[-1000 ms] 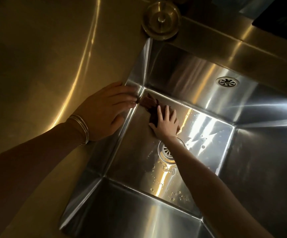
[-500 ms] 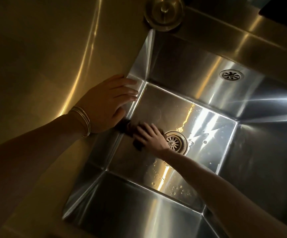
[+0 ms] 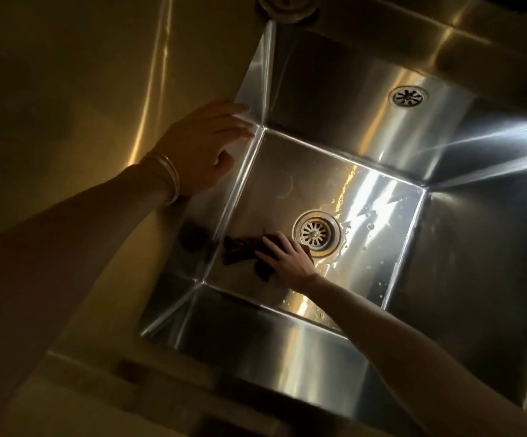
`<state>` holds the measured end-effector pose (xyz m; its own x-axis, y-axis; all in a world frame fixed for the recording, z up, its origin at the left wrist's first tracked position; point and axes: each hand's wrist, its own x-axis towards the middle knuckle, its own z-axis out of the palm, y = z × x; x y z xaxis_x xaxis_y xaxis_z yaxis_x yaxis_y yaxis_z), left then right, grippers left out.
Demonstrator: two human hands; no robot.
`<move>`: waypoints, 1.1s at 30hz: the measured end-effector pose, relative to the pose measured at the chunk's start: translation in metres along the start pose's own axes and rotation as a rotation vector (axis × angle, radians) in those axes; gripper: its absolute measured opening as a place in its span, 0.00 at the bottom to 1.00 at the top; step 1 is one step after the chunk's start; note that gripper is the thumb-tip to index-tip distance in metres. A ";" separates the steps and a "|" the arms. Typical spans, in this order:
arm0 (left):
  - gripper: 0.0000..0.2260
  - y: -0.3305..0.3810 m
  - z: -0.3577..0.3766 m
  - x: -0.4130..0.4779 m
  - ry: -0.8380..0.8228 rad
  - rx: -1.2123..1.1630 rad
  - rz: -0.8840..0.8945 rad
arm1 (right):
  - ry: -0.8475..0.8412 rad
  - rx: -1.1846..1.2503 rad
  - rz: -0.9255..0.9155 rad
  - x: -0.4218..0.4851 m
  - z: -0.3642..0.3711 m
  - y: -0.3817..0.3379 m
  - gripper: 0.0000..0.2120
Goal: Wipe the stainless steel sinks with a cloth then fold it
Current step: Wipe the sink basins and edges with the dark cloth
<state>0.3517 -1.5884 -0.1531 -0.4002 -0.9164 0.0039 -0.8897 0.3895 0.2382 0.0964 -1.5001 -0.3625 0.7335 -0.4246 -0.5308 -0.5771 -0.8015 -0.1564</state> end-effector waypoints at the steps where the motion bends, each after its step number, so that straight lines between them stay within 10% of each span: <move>1: 0.22 0.002 0.001 -0.002 0.013 0.015 -0.016 | -0.036 0.009 0.050 -0.009 0.001 -0.006 0.29; 5: 0.20 0.029 -0.005 -0.022 0.022 0.023 -0.077 | -0.063 -0.012 0.126 -0.027 0.019 -0.012 0.36; 11: 0.21 0.103 0.014 -0.125 -0.120 -0.127 -0.114 | -0.074 -0.180 -0.290 -0.013 0.026 -0.022 0.30; 17: 0.32 0.138 0.030 -0.182 -0.308 -0.181 -0.236 | 0.038 0.171 0.238 -0.003 -0.002 -0.006 0.34; 24: 0.31 0.140 0.035 -0.180 -0.303 -0.141 -0.280 | 0.009 -0.089 -0.252 -0.073 0.055 0.002 0.22; 33: 0.29 0.145 0.027 -0.167 -0.481 -0.235 -0.305 | -0.268 0.190 0.087 -0.152 0.014 0.014 0.31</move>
<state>0.2838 -1.3762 -0.1456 -0.2387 -0.8176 -0.5240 -0.9292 0.0355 0.3678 -0.0280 -1.4407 -0.2956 0.5725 -0.3416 -0.7453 -0.7083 -0.6640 -0.2398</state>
